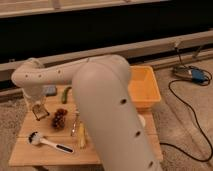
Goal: Place eraser in plastic cup
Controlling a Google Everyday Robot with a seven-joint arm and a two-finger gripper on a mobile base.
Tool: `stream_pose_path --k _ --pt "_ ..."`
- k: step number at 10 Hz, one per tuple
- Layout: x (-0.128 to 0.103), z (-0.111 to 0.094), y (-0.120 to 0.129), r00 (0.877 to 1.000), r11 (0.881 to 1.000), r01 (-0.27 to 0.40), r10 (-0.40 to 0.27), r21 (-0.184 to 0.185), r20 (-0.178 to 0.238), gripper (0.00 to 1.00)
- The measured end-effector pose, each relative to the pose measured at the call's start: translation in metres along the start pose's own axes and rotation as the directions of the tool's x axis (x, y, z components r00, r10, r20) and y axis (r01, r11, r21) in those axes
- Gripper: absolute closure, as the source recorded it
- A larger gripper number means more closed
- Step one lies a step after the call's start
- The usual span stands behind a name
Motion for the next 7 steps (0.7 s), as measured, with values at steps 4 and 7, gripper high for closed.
stream_pose_path --k 4,7 --pt "0.076 -0.063 -0.025 0.999 1.0 0.0 0.0 -0.008 0.05 1.0" --pt "0.128 -0.082 -0.047 0.998 0.999 -0.03 0.031 -0.015 0.053 1.0"
